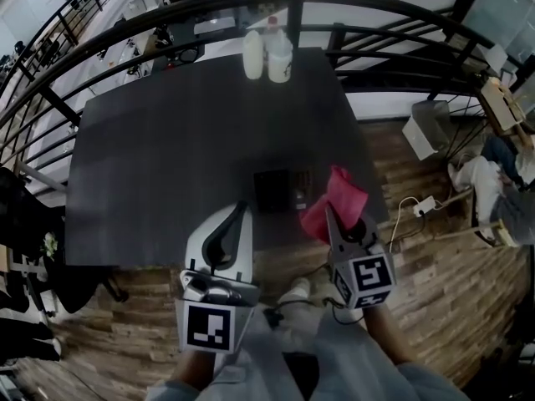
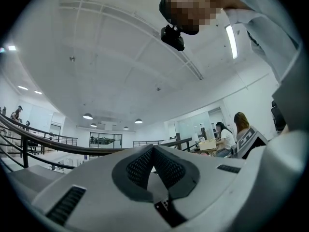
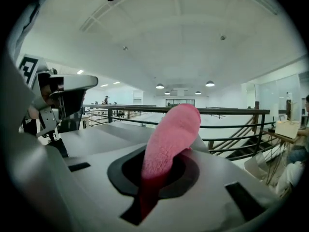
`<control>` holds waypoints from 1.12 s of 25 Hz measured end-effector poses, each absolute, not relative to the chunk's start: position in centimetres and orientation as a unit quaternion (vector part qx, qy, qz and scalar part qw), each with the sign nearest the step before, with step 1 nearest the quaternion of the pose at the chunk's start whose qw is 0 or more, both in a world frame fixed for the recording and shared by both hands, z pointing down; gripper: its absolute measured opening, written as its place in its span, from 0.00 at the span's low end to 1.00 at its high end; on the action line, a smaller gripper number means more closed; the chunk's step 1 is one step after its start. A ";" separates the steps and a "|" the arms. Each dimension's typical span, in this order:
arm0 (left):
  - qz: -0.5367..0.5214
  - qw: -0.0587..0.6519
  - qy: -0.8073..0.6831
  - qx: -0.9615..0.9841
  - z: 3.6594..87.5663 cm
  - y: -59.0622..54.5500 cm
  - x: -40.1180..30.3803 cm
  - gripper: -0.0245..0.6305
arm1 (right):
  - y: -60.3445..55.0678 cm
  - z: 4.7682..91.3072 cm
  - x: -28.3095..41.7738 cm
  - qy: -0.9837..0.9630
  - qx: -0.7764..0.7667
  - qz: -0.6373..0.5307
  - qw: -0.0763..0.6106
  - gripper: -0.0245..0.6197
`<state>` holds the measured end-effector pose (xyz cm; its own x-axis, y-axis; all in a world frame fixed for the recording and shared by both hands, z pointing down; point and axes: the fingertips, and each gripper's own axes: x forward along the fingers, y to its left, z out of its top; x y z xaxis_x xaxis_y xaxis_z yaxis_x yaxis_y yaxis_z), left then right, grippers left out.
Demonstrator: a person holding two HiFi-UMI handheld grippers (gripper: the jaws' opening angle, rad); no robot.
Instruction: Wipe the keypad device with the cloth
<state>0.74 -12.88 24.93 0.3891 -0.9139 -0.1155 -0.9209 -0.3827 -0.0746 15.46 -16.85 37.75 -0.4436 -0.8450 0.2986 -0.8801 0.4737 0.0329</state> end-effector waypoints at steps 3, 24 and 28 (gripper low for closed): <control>0.031 0.070 0.553 -0.830 24.4 -12.8 0.8 0.05 | -16.3 36.1 15.1 -0.851 0.508 0.053 0.120 0.08; 0.054 0.101 0.550 -0.827 21.3 -12.3 1.1 0.05 | -14.5 28.8 15.6 -0.855 0.518 -0.015 0.040 0.08; 0.053 0.100 0.549 -0.828 21.3 -12.3 1.2 0.05 | -14.4 28.5 15.6 -0.854 0.519 -0.020 0.038 0.08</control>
<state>1.24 -12.32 21.29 0.3906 -0.8990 -0.1979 -0.9203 -0.3762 -0.1072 15.60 -14.38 28.48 -0.4592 -0.8872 0.0453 -0.8842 0.4613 0.0731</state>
